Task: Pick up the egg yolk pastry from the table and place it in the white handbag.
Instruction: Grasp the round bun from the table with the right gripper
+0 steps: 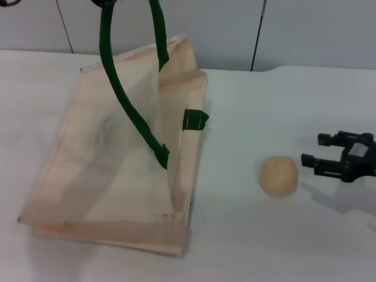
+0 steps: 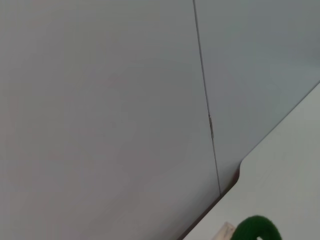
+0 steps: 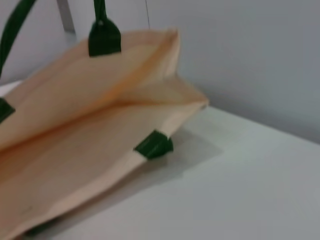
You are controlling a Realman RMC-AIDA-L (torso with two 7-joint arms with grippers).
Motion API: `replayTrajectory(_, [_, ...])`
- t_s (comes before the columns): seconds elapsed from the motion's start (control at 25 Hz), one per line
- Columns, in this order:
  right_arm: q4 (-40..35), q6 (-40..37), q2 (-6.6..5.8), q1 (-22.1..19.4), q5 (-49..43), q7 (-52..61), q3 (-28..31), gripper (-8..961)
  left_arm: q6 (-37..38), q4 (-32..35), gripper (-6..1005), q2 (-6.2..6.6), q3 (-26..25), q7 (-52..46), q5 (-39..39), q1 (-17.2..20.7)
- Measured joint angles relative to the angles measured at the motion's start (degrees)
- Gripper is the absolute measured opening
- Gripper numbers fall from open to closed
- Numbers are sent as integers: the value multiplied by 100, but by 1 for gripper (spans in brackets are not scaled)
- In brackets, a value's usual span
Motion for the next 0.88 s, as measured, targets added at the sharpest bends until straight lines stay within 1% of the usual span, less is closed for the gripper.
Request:
replayTrajectory(0.2, [240, -319, -17, 109, -144, 152, -282, 756, -56, 151, 114, -6, -2, -58, -6, 15])
replayTrajectory(0.4, [396, -531, -20, 153, -158, 222, -477, 820, -132, 166, 114, 9, -46, -69, 11, -13])
replayTrajectory(0.64, [434, -733, -24, 156, -167, 310, -784, 829, -199, 338, 114, 11, -93, -71, -9, 10])
replayTrajectory(0.88, [653, -949, -25, 190, -167, 593, -1141, 853, -251, 349, 113, 6, -129, -71, 2, 5])
